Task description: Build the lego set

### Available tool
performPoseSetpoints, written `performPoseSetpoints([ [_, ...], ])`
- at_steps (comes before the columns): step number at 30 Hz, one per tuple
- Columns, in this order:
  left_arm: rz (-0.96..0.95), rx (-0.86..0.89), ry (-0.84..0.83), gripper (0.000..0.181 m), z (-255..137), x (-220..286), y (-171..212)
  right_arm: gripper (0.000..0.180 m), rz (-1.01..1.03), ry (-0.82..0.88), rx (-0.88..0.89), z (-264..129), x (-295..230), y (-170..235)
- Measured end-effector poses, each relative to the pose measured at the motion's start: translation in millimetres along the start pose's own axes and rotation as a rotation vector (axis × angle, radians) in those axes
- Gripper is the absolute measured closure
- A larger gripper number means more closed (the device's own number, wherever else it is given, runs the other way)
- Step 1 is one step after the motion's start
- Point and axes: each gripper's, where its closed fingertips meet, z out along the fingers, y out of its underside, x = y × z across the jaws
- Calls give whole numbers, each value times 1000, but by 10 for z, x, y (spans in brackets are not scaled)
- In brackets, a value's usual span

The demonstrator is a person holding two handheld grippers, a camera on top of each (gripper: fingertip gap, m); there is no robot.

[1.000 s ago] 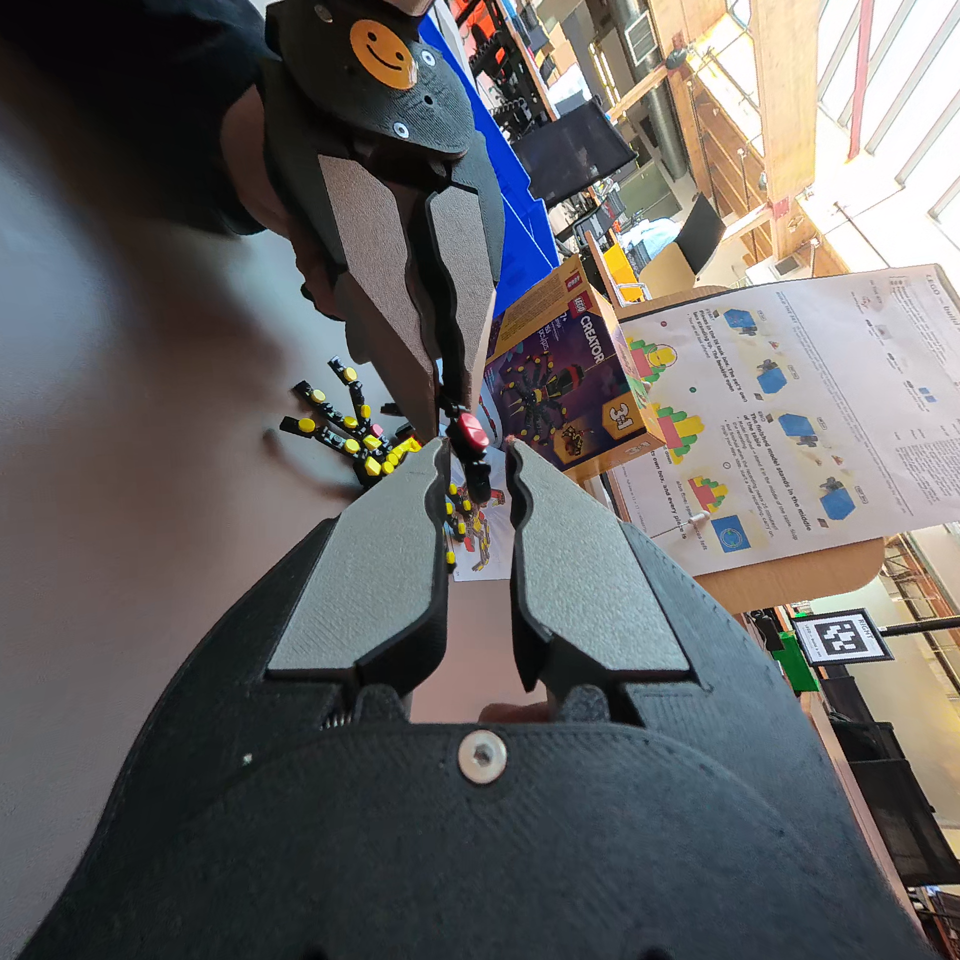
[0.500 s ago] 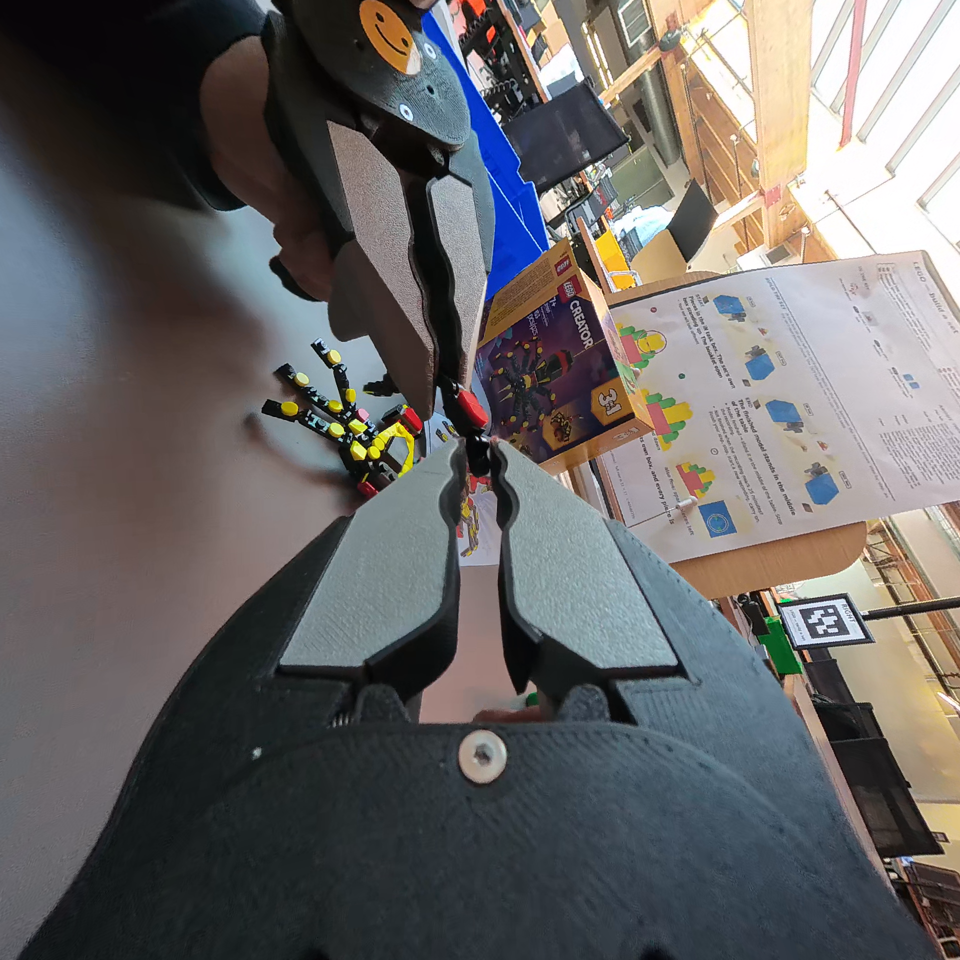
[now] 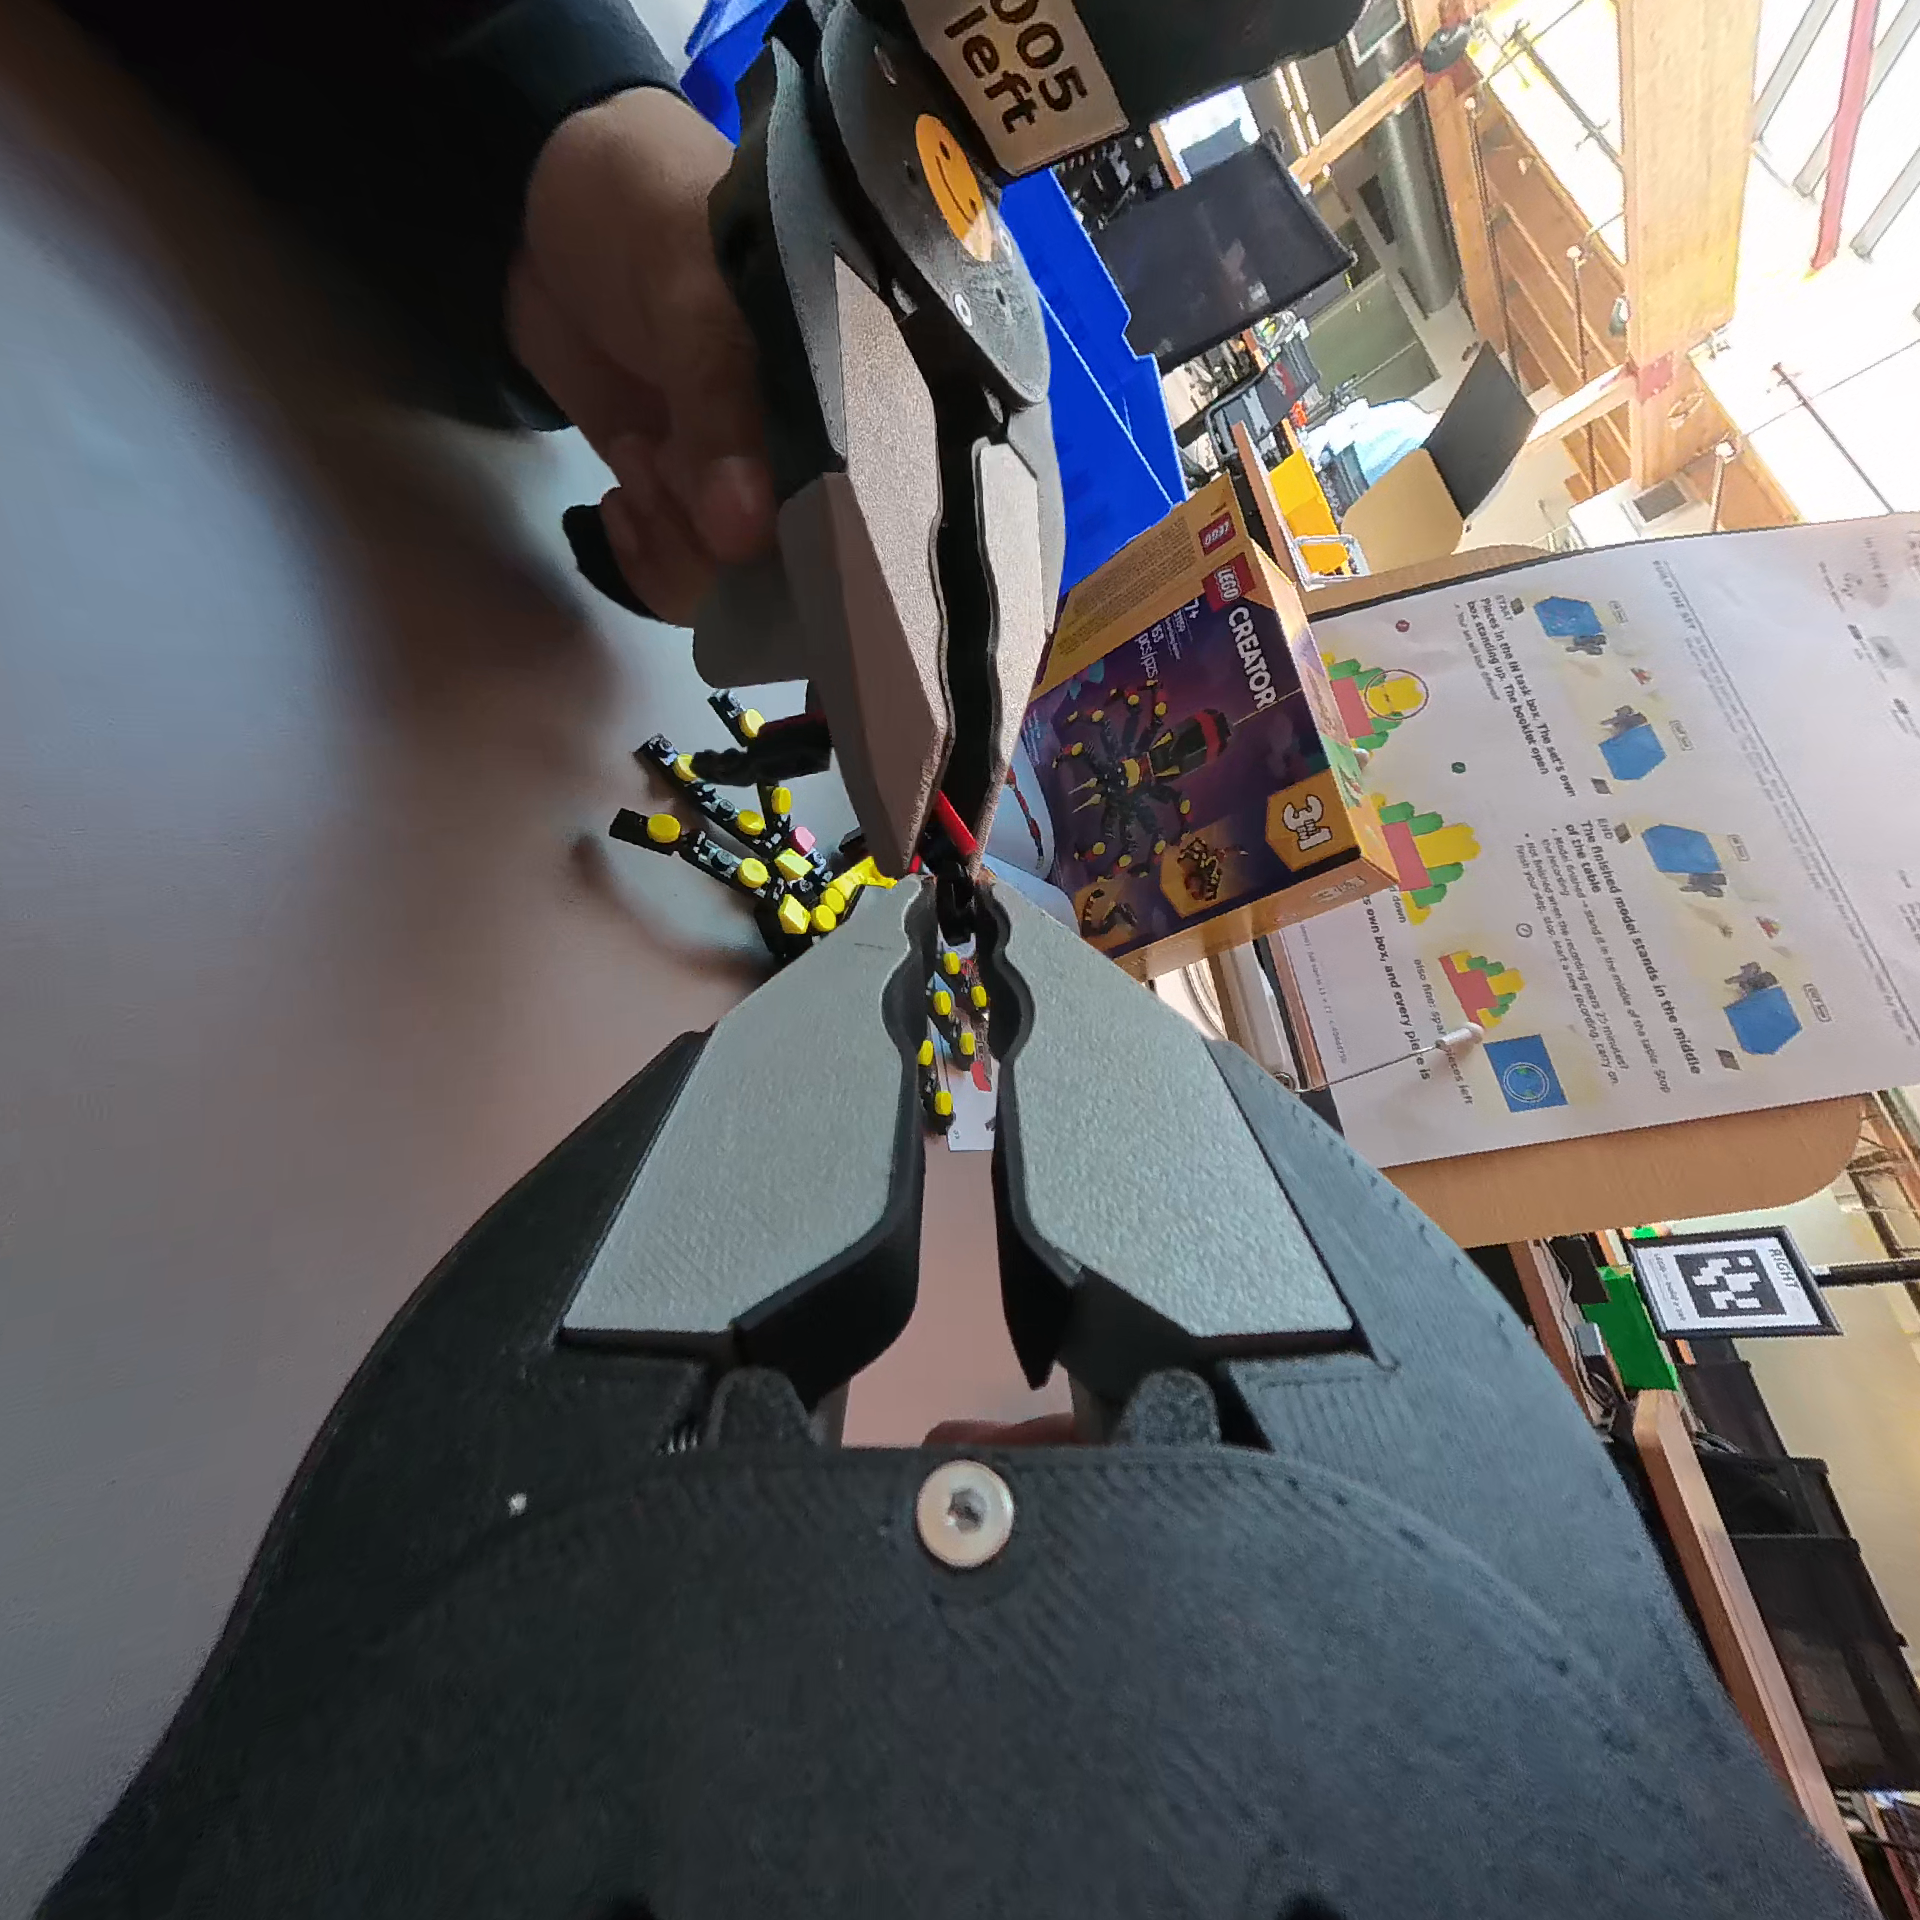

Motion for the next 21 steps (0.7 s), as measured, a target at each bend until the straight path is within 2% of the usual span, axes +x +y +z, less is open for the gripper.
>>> performPoseSetpoints([
  [1, 3, -6, 5, 173, 0, 8, 2, 177, -3, -2, 2, -4, -3, -3],
  [10, -97, 1, 88, 176, -60, 59, -27, 180, -12, -24, 25, -76, 11, -22],
  [16, -80, -34, 100, 176, -37, 101, 24, 176, 11, -69, 56, -74, -62, -77],
  [21, -85, 5, 90, 176, -51, 92, -47, 176, -15, 7, 56, -87, 21, -122],
])
